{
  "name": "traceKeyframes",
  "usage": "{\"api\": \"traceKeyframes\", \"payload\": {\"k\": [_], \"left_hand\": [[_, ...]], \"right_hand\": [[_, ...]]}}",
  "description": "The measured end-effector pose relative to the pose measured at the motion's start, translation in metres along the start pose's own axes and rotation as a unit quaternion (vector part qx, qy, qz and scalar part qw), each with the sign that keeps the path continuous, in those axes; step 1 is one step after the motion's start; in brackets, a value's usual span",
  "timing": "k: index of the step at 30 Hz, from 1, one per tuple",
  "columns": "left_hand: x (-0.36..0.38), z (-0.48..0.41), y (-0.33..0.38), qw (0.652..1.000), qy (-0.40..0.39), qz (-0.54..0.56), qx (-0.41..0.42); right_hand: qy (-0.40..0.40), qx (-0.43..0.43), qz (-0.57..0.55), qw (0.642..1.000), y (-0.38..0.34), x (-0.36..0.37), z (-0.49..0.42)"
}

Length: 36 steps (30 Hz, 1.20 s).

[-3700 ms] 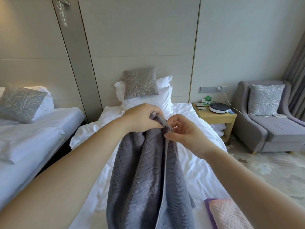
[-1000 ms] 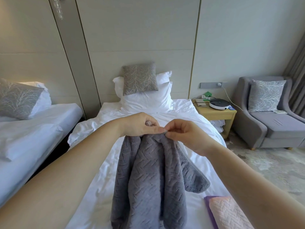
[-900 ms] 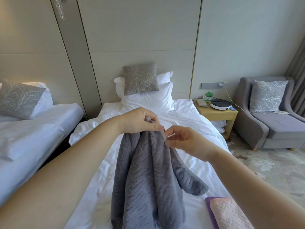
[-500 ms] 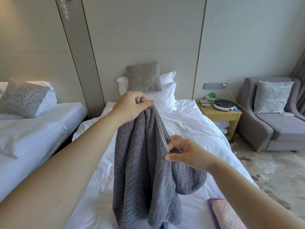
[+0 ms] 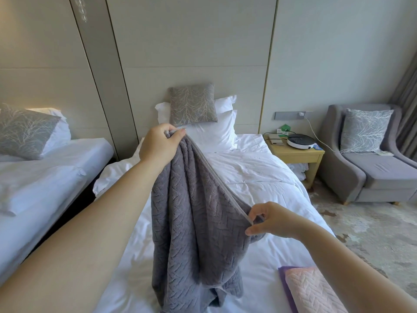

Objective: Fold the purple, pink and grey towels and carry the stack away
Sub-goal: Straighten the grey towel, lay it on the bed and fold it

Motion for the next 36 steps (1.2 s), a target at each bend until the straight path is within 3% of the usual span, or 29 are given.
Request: {"api": "traceKeyframes", "payload": {"k": [8, 16, 19, 22, 26, 30, 33, 36], "left_hand": [[0.005, 0.020, -0.027, 0.998, 0.009, -0.023, -0.050], [0.007, 0.040, -0.054, 0.995, -0.012, 0.003, -0.097], [0.009, 0.042, -0.057, 0.993, -0.065, -0.041, -0.093], [0.013, 0.048, -0.054, 0.972, -0.157, -0.100, -0.144], [0.023, 0.057, -0.040, 0.942, -0.264, -0.168, -0.121], [0.027, 0.066, -0.017, 0.958, -0.264, -0.046, -0.101], [0.029, 0.070, 0.011, 0.962, -0.248, 0.092, -0.061], [0.030, 0.079, 0.037, 0.944, -0.306, 0.121, -0.011]], "right_hand": [[0.035, 0.077, -0.035, 0.996, 0.042, -0.025, 0.007], [0.157, 0.058, -0.183, 0.969, 0.046, -0.042, 0.008], [0.152, 0.079, -0.256, 0.951, 0.043, -0.044, 0.004], [0.140, 0.094, -0.361, 0.917, 0.036, -0.044, 0.001], [0.091, 0.038, -0.401, 0.911, 0.004, -0.043, 0.004], [0.081, -0.037, -0.349, 0.933, -0.030, -0.036, 0.008], [0.012, -0.063, -0.402, 0.913, -0.047, -0.028, 0.008], [-0.051, -0.072, -0.434, 0.896, -0.061, -0.024, 0.009]]}}
Point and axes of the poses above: each hand's wrist, its own z-axis away from the middle knuckle, its own x-axis out of the palm, y = z × x, the point moved 4 cm from there along -z, towards the middle knuckle, and after that the axes turned 15 degrees about x, right-handed, at the moved point
